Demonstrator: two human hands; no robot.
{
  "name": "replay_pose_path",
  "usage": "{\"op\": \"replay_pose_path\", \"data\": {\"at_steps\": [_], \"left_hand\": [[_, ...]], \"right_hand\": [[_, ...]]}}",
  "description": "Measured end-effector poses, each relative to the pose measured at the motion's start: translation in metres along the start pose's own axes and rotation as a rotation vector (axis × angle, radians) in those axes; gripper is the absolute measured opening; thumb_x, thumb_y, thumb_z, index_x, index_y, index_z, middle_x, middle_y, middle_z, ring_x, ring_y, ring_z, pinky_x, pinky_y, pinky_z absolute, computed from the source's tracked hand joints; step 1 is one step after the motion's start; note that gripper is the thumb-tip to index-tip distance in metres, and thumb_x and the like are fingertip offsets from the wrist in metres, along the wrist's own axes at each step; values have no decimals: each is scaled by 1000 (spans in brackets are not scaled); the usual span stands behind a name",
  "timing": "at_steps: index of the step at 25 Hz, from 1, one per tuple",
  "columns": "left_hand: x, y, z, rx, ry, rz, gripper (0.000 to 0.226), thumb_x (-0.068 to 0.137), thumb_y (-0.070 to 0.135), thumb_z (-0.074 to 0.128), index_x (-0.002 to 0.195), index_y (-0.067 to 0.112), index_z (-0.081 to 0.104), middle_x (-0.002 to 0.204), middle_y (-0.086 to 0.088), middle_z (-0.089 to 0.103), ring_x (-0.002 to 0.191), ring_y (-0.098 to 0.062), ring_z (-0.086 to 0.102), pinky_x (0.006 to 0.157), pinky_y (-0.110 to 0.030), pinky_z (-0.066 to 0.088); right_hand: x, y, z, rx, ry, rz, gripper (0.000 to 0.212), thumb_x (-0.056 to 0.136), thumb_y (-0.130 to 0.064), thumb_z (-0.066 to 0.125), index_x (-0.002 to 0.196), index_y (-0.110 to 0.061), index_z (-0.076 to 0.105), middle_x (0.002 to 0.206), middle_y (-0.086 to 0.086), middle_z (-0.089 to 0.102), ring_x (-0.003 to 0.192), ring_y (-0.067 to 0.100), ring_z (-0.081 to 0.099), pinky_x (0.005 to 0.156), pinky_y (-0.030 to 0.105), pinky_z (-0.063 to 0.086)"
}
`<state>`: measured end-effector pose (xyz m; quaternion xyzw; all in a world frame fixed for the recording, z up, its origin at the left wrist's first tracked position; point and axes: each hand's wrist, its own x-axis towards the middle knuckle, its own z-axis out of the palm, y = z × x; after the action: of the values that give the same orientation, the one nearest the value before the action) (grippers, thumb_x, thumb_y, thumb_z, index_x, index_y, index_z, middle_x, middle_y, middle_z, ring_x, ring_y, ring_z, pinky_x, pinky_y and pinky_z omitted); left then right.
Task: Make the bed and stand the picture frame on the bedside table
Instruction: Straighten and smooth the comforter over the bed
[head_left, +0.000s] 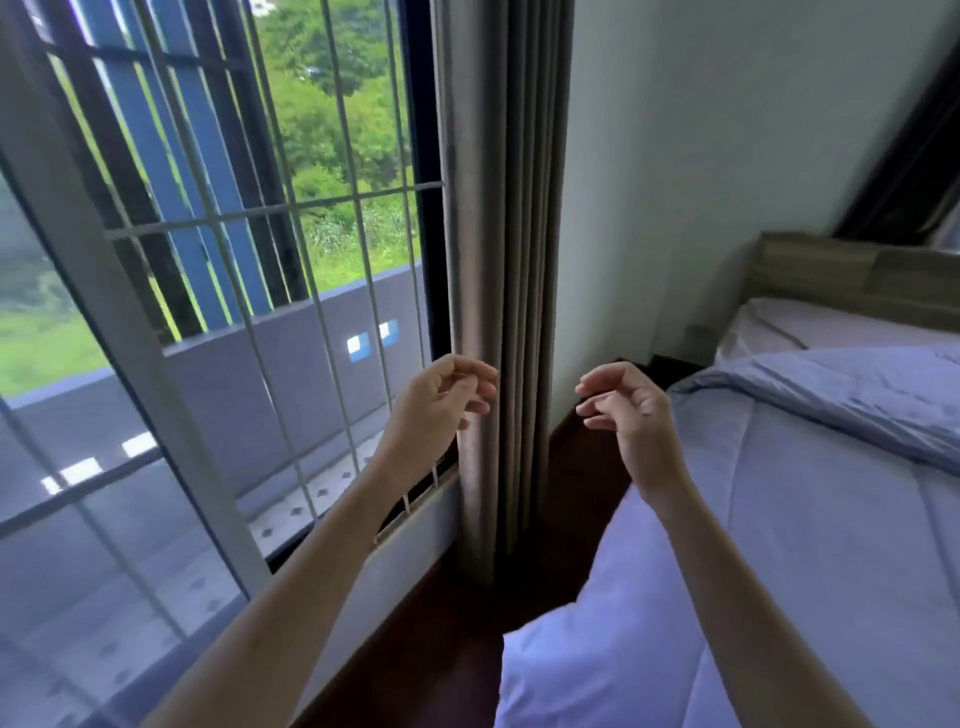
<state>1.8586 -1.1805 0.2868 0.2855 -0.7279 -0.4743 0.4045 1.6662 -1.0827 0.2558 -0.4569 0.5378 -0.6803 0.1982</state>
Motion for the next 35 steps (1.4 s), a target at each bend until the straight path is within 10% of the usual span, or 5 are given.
{"op": "replay_pose_path", "data": {"at_steps": [19,35], "left_hand": [[352,-121,45,-197,-526,0,27,97,6,45,91,21,66,77,7,68,67,-3,62,59,-19,40],[520,-109,373,-212,-1139,95,27,95,-1,44,91,15,64,77,8,67,58,7,60,57,-14,42]], "right_hand": [[221,145,6,-170,531,137,32,70,-4,45,79,-28,64,79,-6,66,63,7,62,58,19,50],[346,182,-248,-249,1110,108,27,86,3,52,83,-22,64,79,0,65,63,12,61,59,22,47]]}}
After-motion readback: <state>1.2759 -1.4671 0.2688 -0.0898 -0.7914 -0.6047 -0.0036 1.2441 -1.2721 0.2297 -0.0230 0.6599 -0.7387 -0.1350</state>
